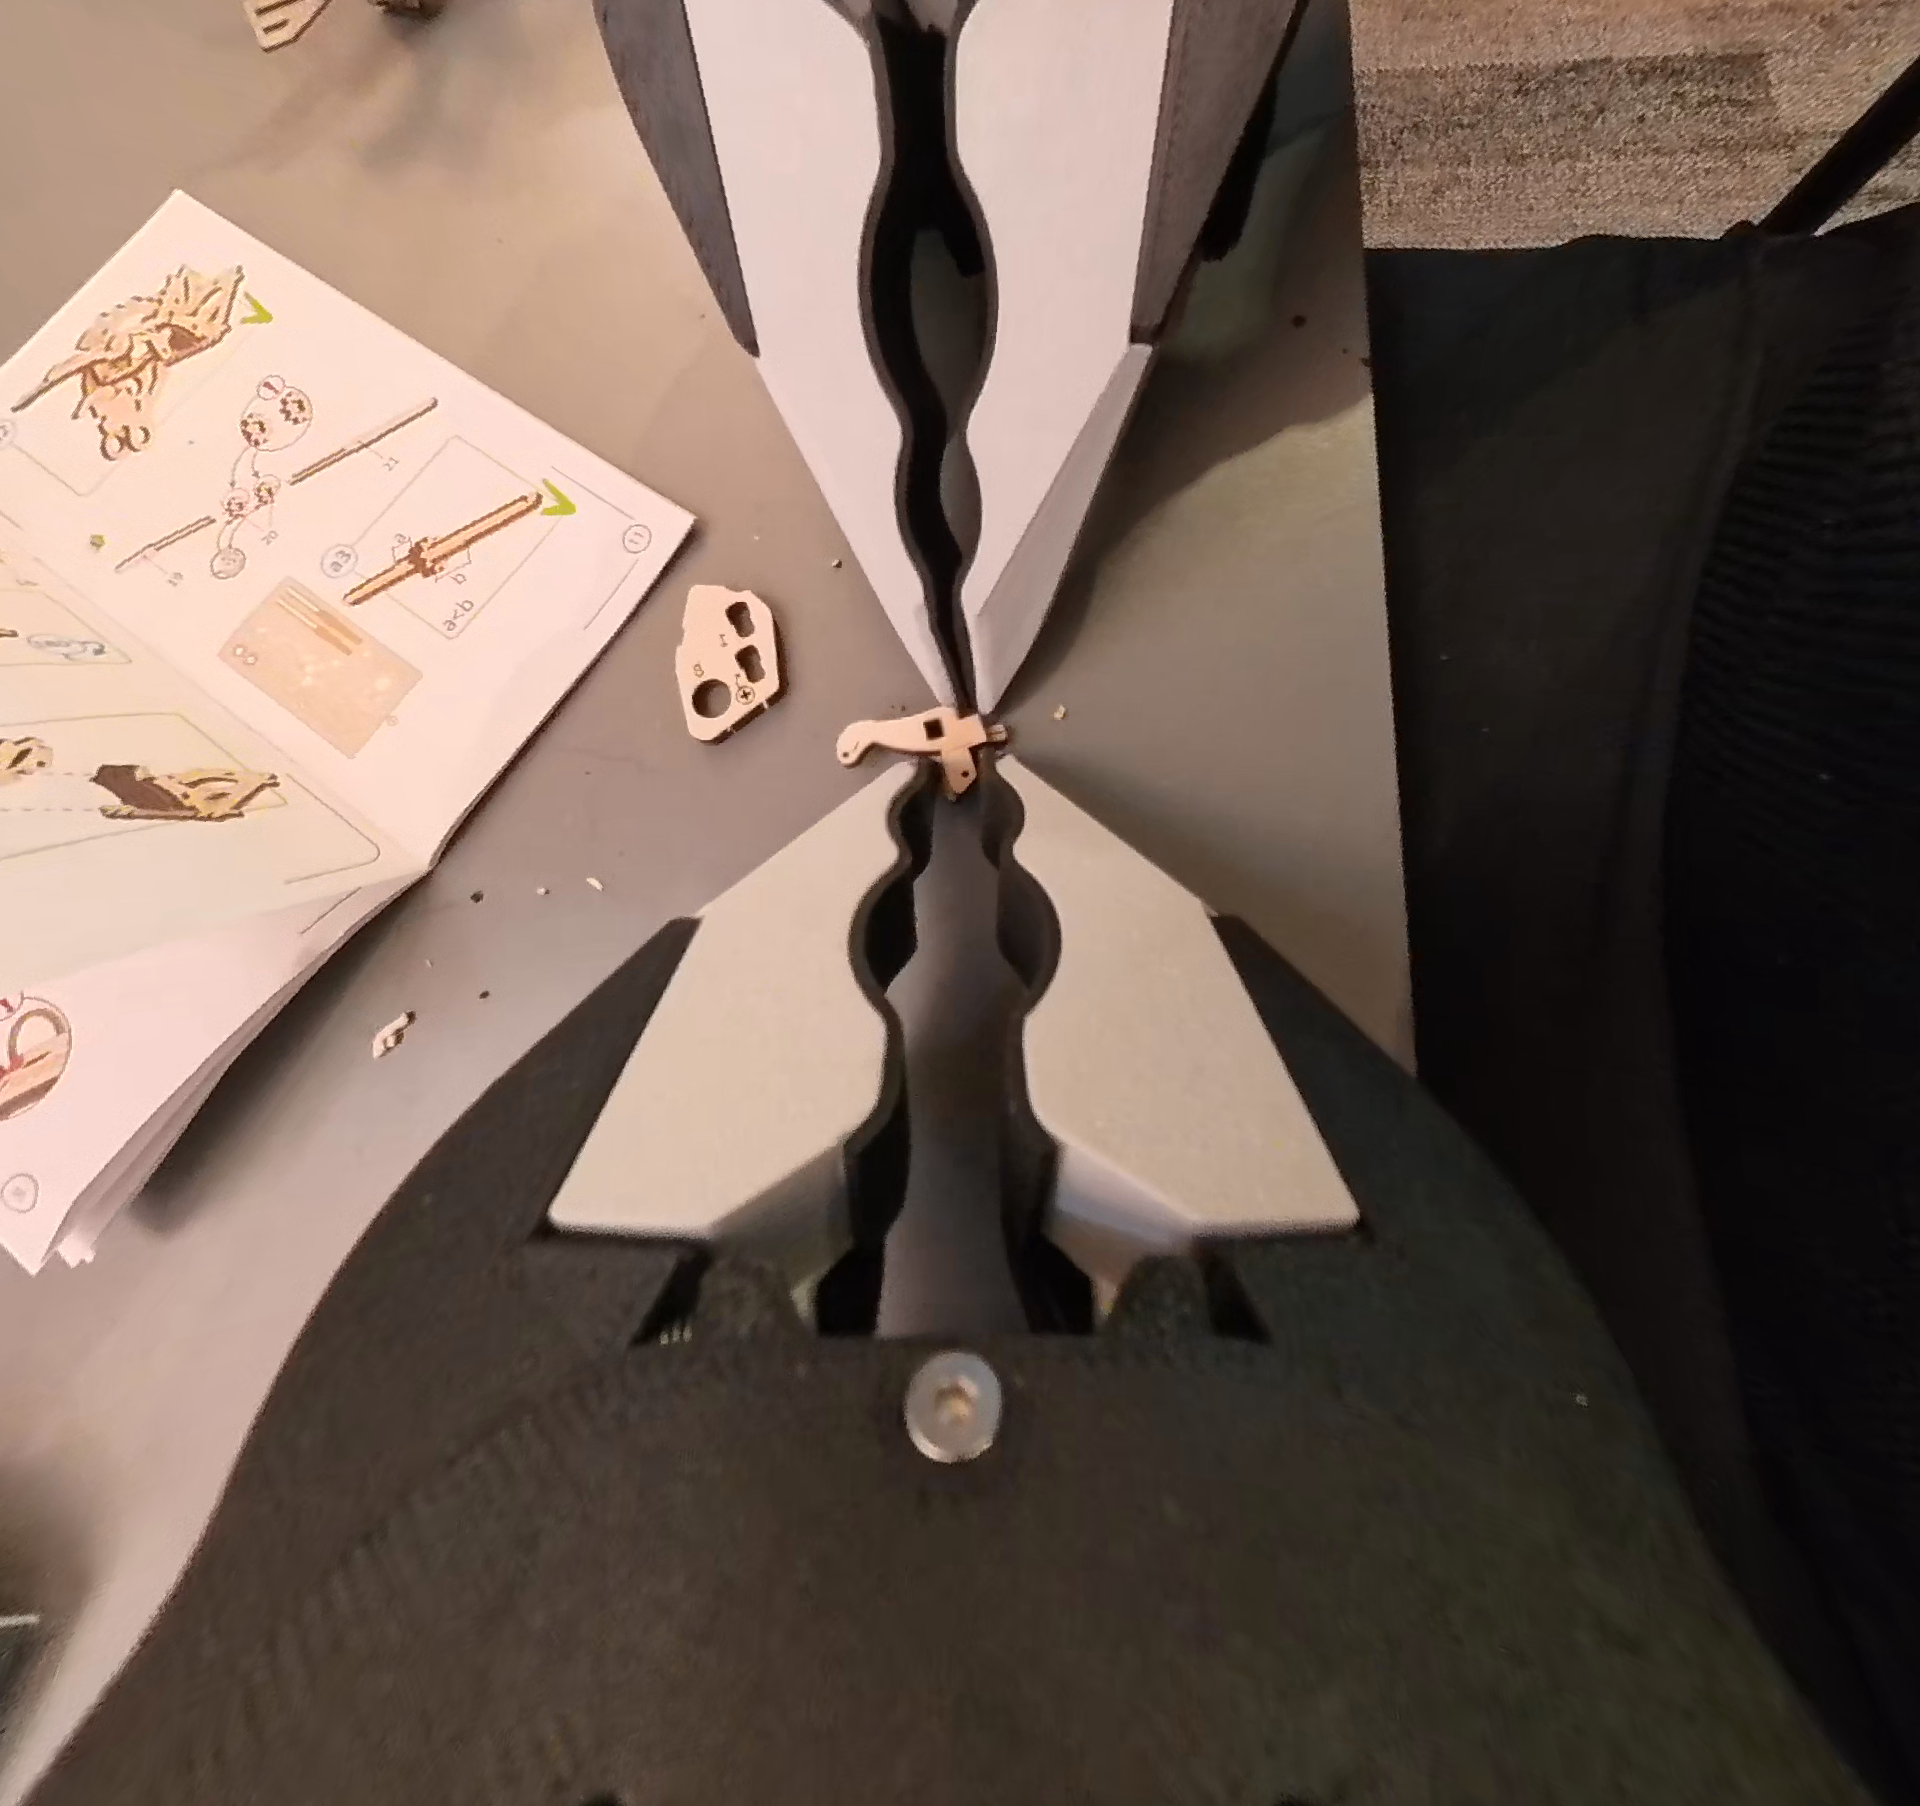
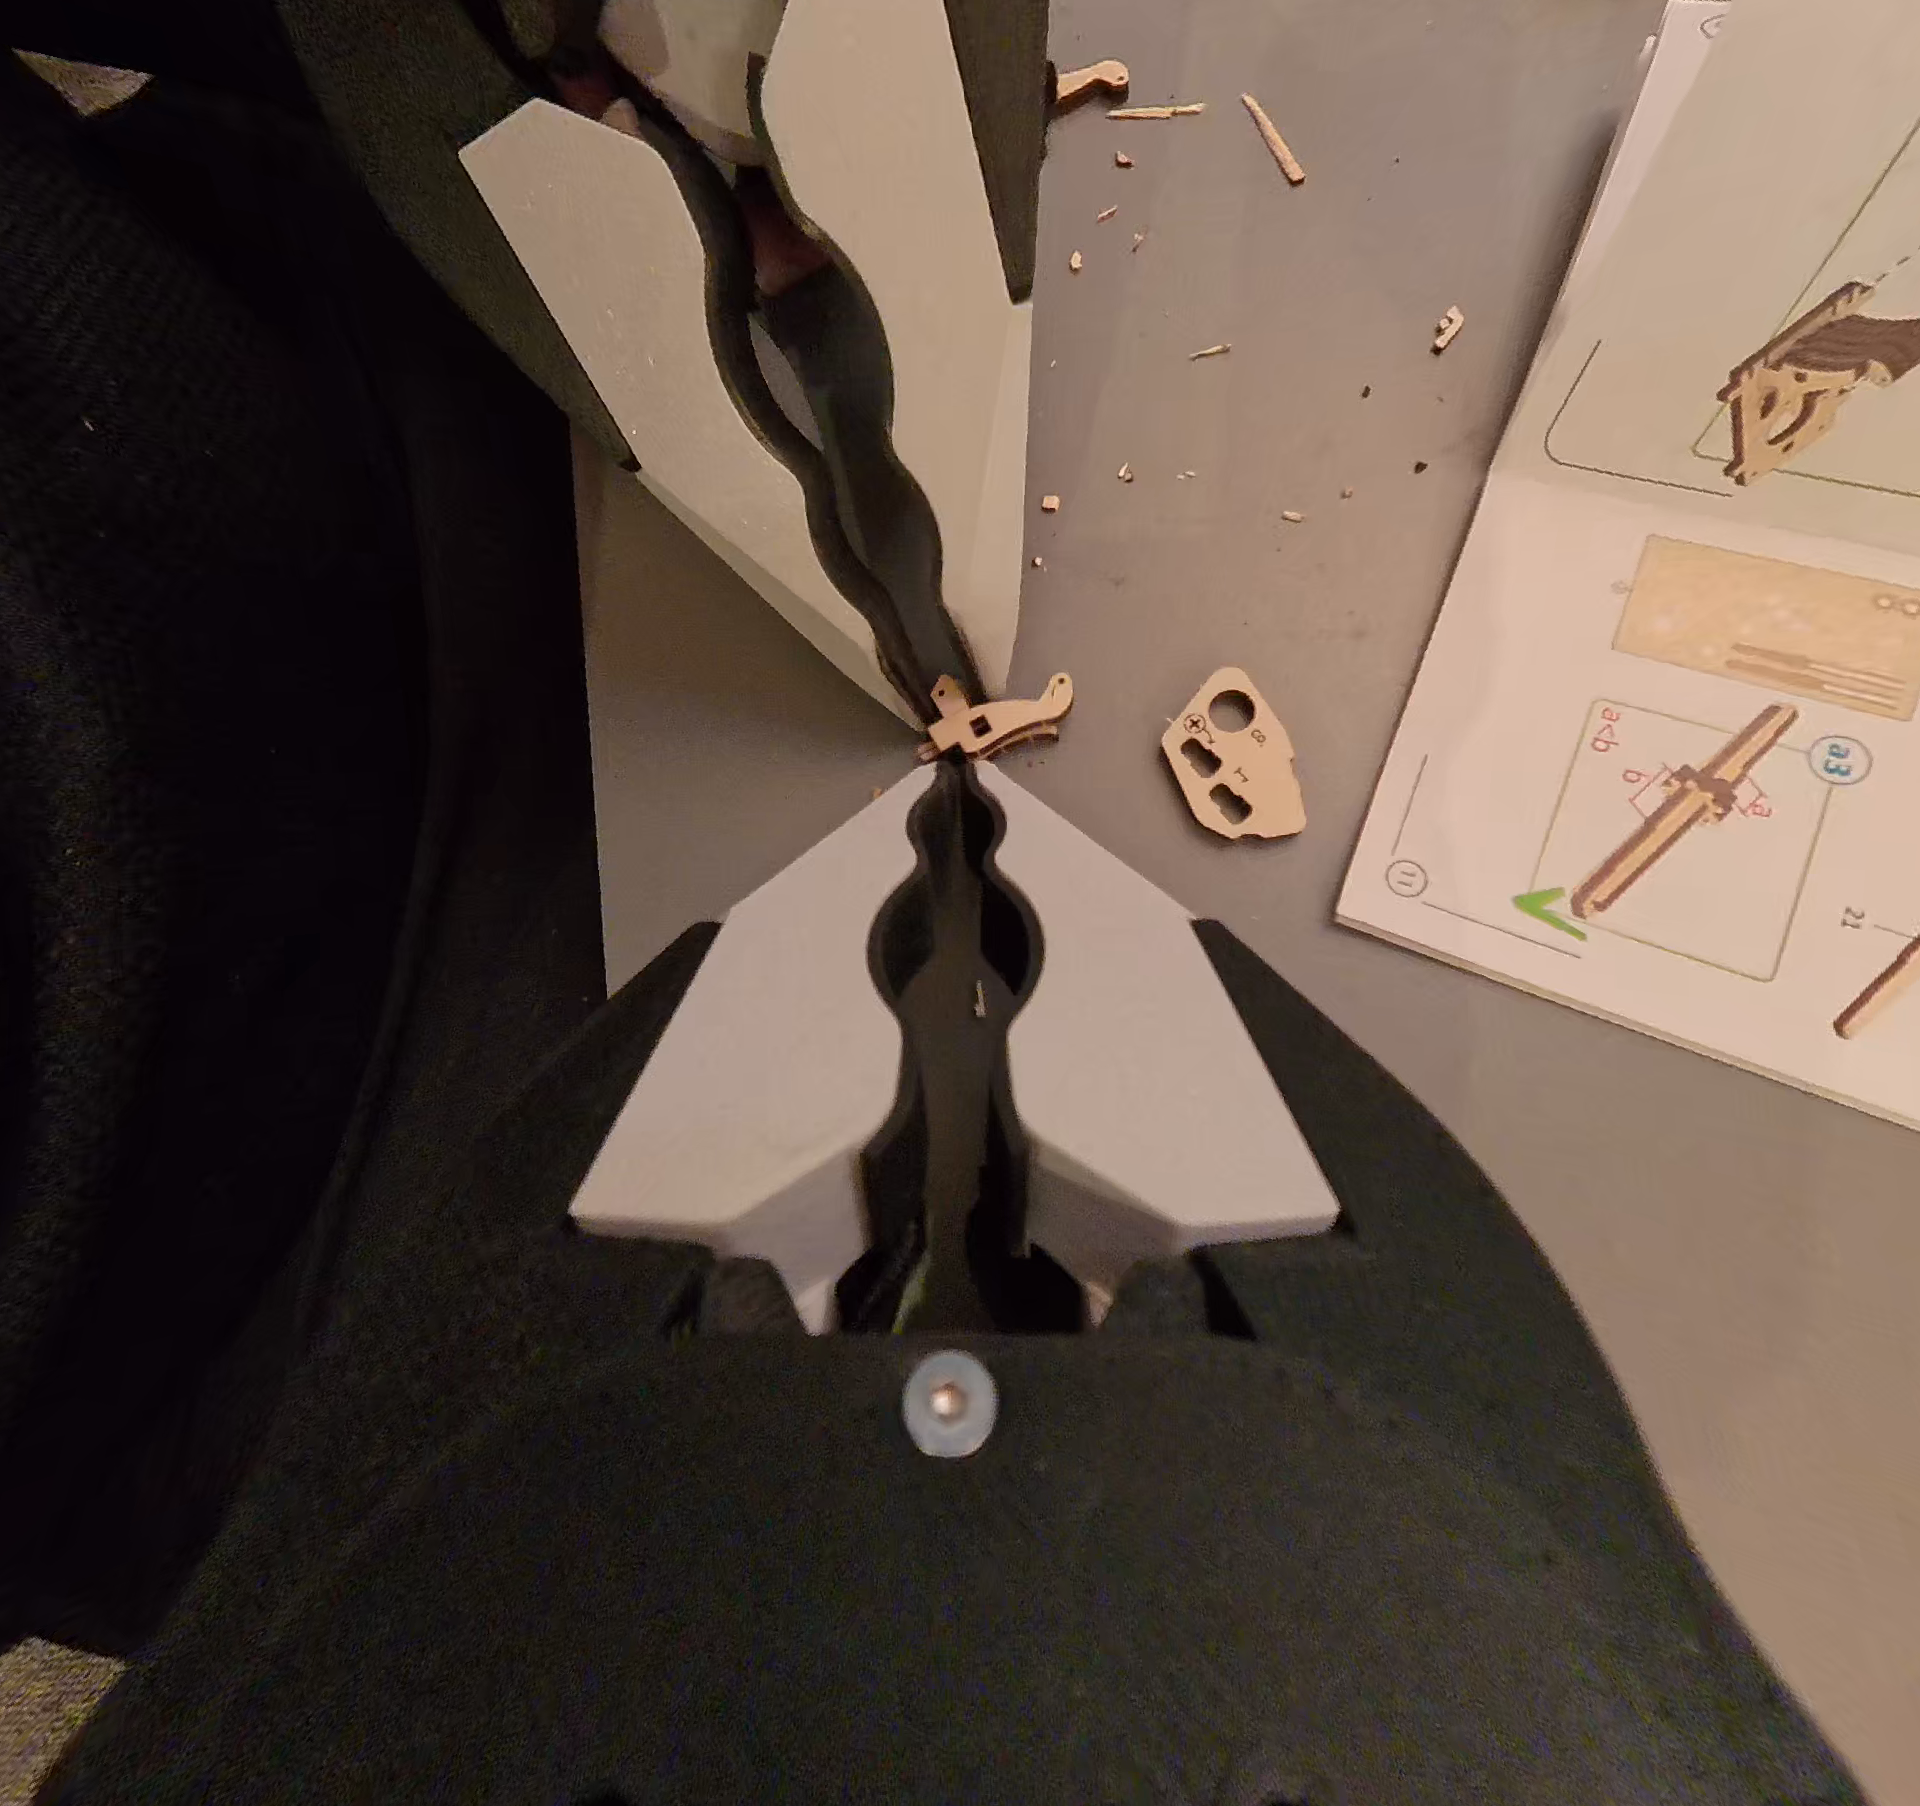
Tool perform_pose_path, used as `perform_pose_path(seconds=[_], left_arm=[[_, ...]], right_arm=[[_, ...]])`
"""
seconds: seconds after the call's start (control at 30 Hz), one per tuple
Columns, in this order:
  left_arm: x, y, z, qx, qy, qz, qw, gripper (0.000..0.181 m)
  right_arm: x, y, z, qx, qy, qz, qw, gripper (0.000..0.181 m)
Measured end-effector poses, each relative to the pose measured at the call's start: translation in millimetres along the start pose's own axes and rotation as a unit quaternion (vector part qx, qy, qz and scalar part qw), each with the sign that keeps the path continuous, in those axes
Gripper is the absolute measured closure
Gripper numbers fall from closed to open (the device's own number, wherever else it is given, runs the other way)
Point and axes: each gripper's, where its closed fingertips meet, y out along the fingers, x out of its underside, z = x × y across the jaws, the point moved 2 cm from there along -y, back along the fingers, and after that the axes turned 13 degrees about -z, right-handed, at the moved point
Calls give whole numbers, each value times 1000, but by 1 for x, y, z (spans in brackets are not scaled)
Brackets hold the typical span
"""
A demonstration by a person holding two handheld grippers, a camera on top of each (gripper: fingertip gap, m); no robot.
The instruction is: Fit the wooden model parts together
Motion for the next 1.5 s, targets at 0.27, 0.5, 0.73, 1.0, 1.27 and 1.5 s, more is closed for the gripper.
perform_pose_path(seconds=[0.27,0.5,0.73,1.0,1.27,1.5], left_arm=[[0,0,1,8,8,-4,1000,176],[1,-1,2,7,11,-1,1000,175],[1,-1,3,2,19,-3,1000,177],[0,-1,4,-5,22,-3,1000,177],[0,0,5,-6,23,1,1000,177],[-1,0,5,-9,24,-1,1000,177]], right_arm=[[0,0,0,-1,1,1,1000,181],[0,-1,1,0,3,3,1000,181],[-1,0,2,2,2,3,1000,181],[-1,0,1,5,-3,3,1000,181],[-1,0,0,13,-14,3,1000,181],[-1,-1,-3,23,-33,-2,999,179]])
